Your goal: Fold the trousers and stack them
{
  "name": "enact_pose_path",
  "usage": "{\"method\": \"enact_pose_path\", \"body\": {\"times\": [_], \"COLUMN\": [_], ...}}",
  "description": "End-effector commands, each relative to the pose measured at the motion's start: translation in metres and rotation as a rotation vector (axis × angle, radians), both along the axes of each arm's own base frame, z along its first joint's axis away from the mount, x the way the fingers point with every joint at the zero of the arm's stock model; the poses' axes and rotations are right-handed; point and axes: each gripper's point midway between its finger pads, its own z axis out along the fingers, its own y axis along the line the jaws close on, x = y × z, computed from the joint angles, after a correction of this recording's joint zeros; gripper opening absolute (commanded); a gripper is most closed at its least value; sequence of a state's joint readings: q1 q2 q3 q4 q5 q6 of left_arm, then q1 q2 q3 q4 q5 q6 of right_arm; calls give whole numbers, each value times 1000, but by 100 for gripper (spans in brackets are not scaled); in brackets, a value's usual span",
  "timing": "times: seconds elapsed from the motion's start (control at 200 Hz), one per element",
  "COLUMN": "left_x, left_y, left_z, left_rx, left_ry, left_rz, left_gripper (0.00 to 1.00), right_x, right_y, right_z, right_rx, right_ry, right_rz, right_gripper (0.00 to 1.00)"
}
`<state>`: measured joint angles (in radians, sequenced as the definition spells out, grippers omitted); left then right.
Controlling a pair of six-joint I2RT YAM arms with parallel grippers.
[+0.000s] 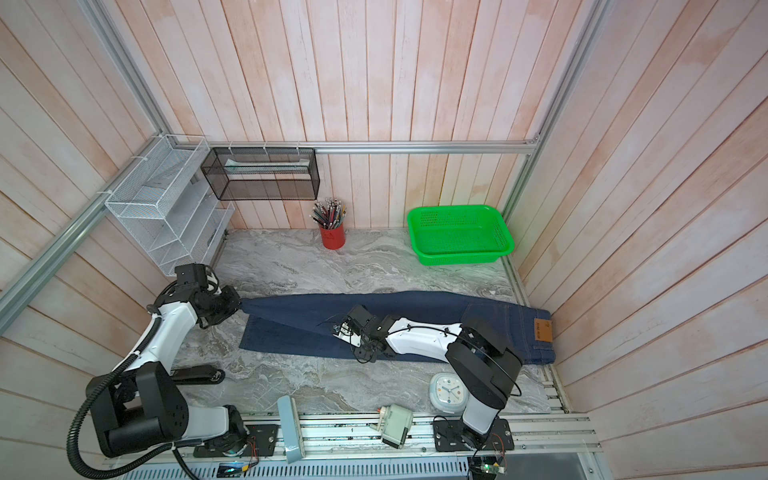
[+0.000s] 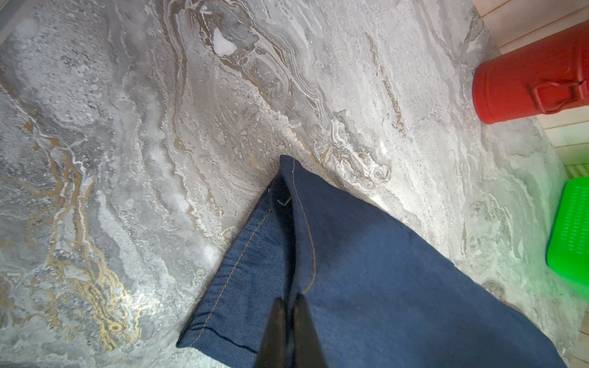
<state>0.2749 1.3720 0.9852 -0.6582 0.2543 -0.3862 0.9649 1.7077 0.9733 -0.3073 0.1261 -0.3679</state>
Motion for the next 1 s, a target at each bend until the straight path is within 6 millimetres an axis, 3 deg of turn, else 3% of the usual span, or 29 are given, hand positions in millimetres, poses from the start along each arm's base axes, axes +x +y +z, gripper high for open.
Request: {"method": "enact_pose_path", "body": {"times": [0.0, 0.145, 0.435, 0.595, 0.67, 0.83, 0.99], "left_x": [5, 5, 9, 8, 5, -4, -11], "left_y": [4, 4, 5, 7, 7, 8, 9], "left_z": [17, 17, 22, 19, 14, 2, 8], "left_rx": [9, 10, 10, 19, 22, 33, 52], "left_ry": [-36, -34, -45, -34, -22, 7, -15], "left_rz": [6, 5, 5, 9, 13, 23, 29], "left_gripper": [0, 0, 0, 0, 0, 0, 0], "right_x": [21, 33, 29, 22, 16, 0, -10], "right_y": [-6, -17, -25, -20, -19, -18, -19], "right_z": [3, 3, -3, 5, 9, 15, 29], "right_rx": [-27, -75, -101, -66, -57, -48, -34], "right_ry": [-86, -149, -144, -115, -103, -74, -54], "right_rz": [-50, -77, -61, -46, -30, 2, 3], "right_gripper": [39, 36, 33, 11, 6, 4, 0]}}
